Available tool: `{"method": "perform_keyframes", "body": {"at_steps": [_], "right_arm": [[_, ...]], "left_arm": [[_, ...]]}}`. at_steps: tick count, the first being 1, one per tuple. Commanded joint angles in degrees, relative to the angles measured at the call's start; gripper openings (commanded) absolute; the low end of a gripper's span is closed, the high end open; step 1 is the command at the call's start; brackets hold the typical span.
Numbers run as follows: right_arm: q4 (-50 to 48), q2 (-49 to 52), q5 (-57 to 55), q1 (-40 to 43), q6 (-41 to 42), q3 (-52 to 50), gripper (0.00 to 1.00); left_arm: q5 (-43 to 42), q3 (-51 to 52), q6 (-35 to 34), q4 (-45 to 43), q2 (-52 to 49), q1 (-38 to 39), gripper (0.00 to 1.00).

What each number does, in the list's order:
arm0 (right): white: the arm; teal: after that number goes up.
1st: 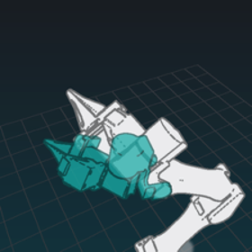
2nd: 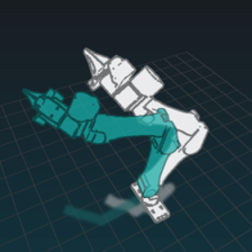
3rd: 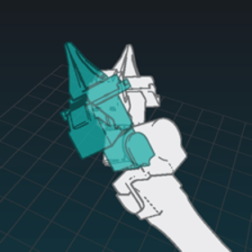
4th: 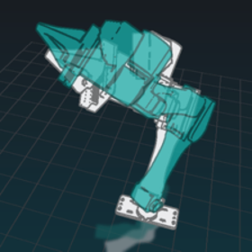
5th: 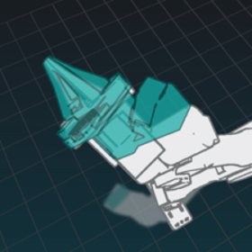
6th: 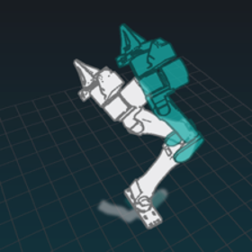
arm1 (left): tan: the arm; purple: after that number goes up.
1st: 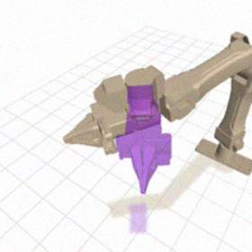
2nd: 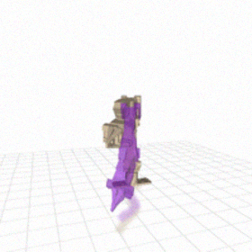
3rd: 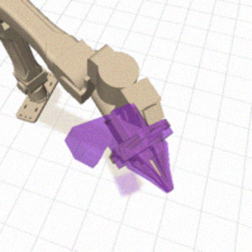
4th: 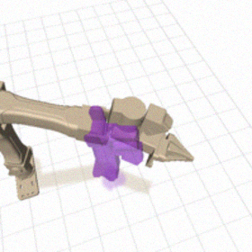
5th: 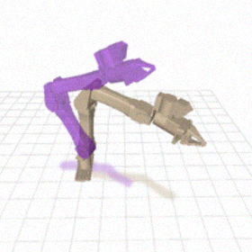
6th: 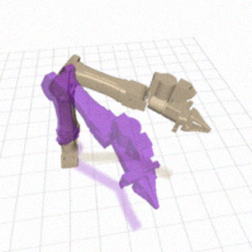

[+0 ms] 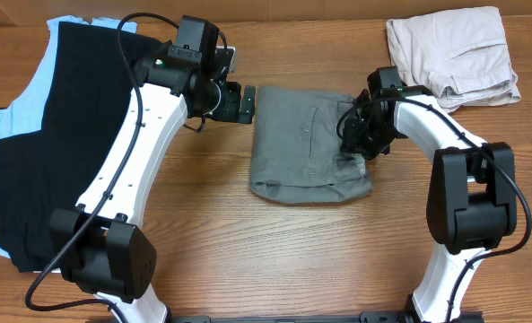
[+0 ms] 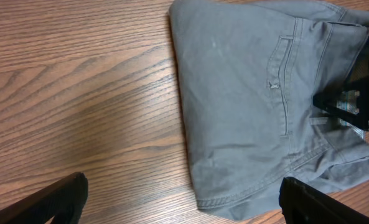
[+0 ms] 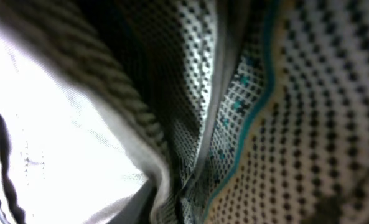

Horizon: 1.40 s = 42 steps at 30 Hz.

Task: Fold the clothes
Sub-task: 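Grasp the folded grey shorts with the right gripper and lift them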

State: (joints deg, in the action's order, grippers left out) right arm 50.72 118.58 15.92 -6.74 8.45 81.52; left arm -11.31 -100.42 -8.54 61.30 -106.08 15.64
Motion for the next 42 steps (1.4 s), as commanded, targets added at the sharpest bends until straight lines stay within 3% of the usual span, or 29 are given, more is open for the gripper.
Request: {"method": "perform_keyframes", "body": {"at_steps": [1,15,27,33,42], "right_arm": [[-1.7,1.1,5.3,-0.4,2.4,-0.8,0.04],[-8.2,-1.4,33.6,5.1,2.1,4.1,0.04],[-17.9,-10.2,37.0,14.6,13.6,6.7,0.04],[-31.0,-10.5,41.5,18.6,22.4,6.7,0.04],[-60.6,-10.5,44.6,23.8,34.9,6.7,0.04]], "left_arm": [[0.3,-0.5,1.3,0.0,0.3,0.1,1.00],[1.0,-0.5,1.2,0.0,0.3,0.1,1.00],[1.6,-0.5,1.2,-0.5,0.3,0.1,1.00],[1.7,-0.5,1.2,-0.4,0.3,0.1,1.00],[1.7,-0.5,1.2,-0.4,0.3,0.1,1.00]]}}
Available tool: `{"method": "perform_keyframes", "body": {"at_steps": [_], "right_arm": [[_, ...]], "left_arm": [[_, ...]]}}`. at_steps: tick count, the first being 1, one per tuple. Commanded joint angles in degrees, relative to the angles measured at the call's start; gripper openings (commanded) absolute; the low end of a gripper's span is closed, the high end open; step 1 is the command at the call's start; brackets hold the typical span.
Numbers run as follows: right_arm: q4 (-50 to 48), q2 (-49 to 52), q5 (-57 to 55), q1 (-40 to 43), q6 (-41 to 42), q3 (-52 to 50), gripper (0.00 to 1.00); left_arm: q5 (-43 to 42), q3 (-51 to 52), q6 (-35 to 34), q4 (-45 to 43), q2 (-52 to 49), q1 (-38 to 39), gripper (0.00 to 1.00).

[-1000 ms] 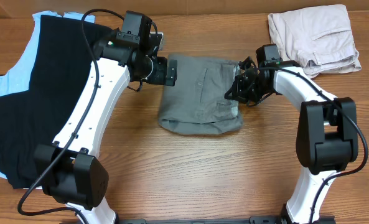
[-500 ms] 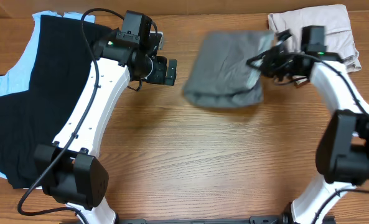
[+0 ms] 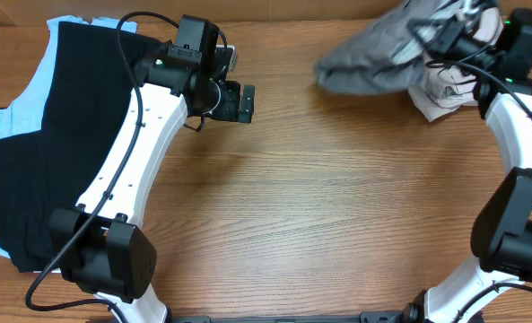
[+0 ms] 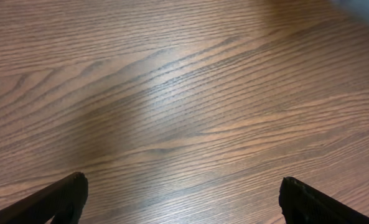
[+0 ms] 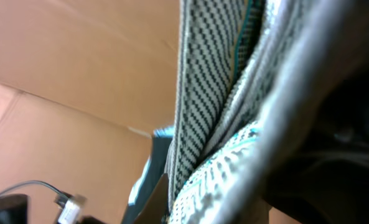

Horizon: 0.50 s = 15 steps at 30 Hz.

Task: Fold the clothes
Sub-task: 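Grasp the folded grey shorts with the right gripper and lift them, then place the grey shorts on the beige garment at upper right, release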

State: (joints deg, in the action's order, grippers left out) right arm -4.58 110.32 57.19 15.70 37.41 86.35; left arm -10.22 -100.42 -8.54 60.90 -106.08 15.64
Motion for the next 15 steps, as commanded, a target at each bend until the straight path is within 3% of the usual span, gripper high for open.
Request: {"method": "perform_keyframes", "body": {"at_steps": [1,4,15], "right_arm": [[-7.8,-2.2,3.3,1.7,6.4,1.9,0.04],[-12.8,-2.2,0.5,3.2,7.3,1.9,0.04],[-14.6,-0.2,-22.3,4.5,3.9,1.9,0.04]], "left_arm": [[0.6,-0.5,1.2,0.0,0.3,0.1,1.00],[0.7,-0.5,1.3,0.3,0.3,0.1,1.00],[7.6,-0.5,1.3,3.5,0.3,0.1,1.00]]}}
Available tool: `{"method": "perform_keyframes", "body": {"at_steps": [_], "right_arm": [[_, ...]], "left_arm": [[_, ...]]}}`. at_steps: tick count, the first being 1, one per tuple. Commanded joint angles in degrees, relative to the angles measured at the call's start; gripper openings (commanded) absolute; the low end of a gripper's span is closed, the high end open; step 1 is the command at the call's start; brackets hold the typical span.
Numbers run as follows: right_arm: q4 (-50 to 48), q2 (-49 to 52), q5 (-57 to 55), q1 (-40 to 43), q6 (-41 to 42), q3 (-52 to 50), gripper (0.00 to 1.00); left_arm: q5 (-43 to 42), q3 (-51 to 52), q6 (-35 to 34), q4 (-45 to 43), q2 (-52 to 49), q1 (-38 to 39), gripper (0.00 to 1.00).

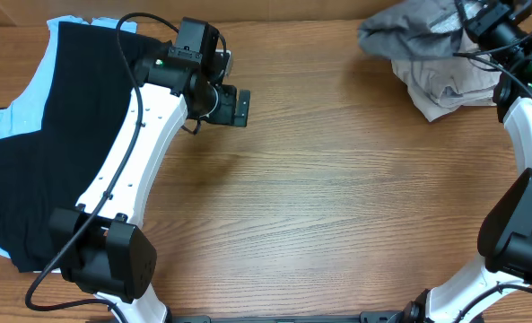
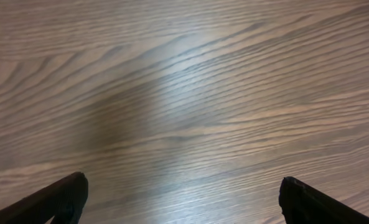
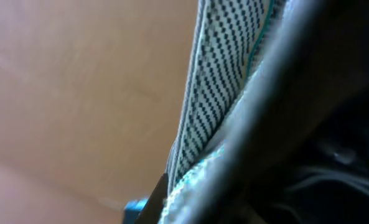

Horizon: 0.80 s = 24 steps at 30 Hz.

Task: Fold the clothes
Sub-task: 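Place the grey shorts on the beige garment at upper right, release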

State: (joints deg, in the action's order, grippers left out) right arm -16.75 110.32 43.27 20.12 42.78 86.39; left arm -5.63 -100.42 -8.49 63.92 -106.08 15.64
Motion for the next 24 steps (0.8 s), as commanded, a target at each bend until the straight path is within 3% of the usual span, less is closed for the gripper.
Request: {"method": "perform_keyframes", "body": {"at_steps": [1,12,20,24], "right_arm": [[-3.7,0.4,-8.8,0.1,-2.2,1.8,0.04],[-14.3,13.0,-10.8,1.3,-2.3,1.8,0.04],[-4.9,17.1,-8.3,4.5,-4.6,1.8,0.05],[-3.0,16.9,-1.5,7.7,-6.1,1.8,0.28]], "left_arm": [[3.1,-0.5,1.2,0.5,0.3,0.1,1.00],[3.1,-0.5,1.2,-1.8,0.3,0.1,1.00],[3.1,-0.5,1.2,-4.1,0.3,0.1,1.00],[3.1,-0.5,1.2,-4.5,0.3,0.1,1.00]]}}
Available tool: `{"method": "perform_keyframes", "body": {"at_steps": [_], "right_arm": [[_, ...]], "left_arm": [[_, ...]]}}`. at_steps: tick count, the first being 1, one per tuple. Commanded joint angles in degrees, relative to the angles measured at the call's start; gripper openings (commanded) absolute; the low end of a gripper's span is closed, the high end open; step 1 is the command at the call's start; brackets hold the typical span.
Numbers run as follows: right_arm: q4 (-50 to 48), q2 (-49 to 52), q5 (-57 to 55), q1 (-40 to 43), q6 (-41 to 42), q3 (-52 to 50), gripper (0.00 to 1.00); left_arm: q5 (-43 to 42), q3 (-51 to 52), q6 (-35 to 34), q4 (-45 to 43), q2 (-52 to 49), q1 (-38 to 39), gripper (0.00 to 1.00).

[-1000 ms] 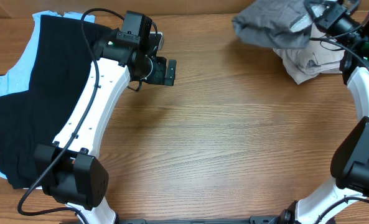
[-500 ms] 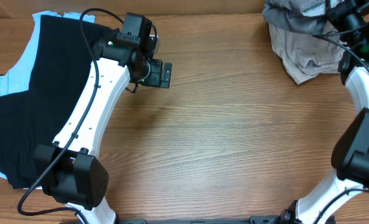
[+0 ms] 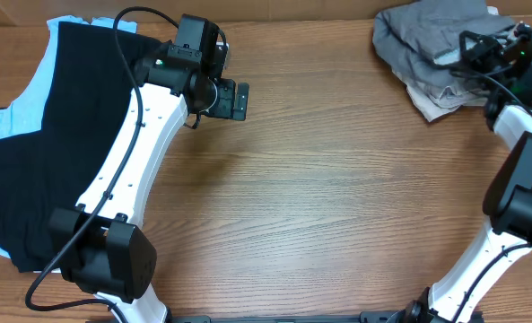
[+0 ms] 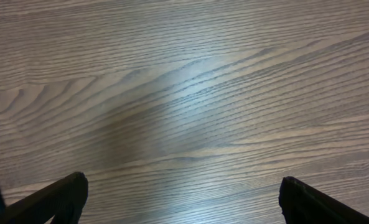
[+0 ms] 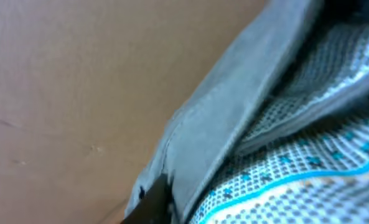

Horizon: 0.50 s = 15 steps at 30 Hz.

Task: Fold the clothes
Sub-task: 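Place the grey shorts on the beige garment at upper right, release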

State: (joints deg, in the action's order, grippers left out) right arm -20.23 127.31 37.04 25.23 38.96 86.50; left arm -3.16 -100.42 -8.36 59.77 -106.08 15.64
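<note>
The grey shorts (image 3: 422,31) lie bunched on top of the beige shorts (image 3: 438,91) at the table's far right corner. My right gripper (image 3: 470,47) sits at the grey shorts' right side, shut on them. In the right wrist view, grey cloth (image 5: 246,106) and its dotted lining (image 5: 308,168) fill the frame beside one dark finger (image 5: 154,200). My left gripper (image 3: 239,100) hangs open over bare wood left of centre, its fingertips (image 4: 66,198) wide apart with nothing between them. A black garment (image 3: 59,135) lies on a light blue one at the far left.
The wooden table (image 3: 337,197) stretches between the two piles. A brown cardboard wall (image 5: 78,74) stands behind the right corner. The left arm's white links (image 3: 126,170) reach across the black garment's right edge.
The grey shorts hung from my right gripper above the beige pile; now they rest on that pile, with the gripper lower at their right side. My left gripper has shifted slightly.
The folded grey shorts lay mid-table with my right gripper on their right edge and my left gripper open at their left. Then they hung from the right gripper towards the far right, then over the beige pile. Now they lie on it.
</note>
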Motion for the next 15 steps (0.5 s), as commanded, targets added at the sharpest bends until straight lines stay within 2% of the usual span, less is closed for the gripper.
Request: {"method": "perform_keyframes", "body": {"at_steps": [1,2,7,13,15], "right_arm": [[1.4,-0.3,6.2,3.4,-2.3,1.7,0.33],[3.9,-0.7,8.3,4.8,-2.4,1.7,0.40],[16.3,-4.1,9.4,8.3,-6.5,1.7,0.59],[31.0,-11.0,5.0,9.0,-15.8,1.7,0.70],[33.9,-14.0,2.6,8.6,-20.7,1.7,0.80]], "left_arm": [[0.6,-0.5,1.1,-0.5,0.3,0.1,1.00],[0.6,-0.5,1.1,-0.5,0.3,0.1,1.00],[0.6,-0.5,1.1,-0.6,0.3,0.1,1.00],[0.6,-0.5,1.1,-1.4,0.3,0.1,1.00],[0.6,-0.5,1.1,-1.6,0.3,0.1,1.00]]}}
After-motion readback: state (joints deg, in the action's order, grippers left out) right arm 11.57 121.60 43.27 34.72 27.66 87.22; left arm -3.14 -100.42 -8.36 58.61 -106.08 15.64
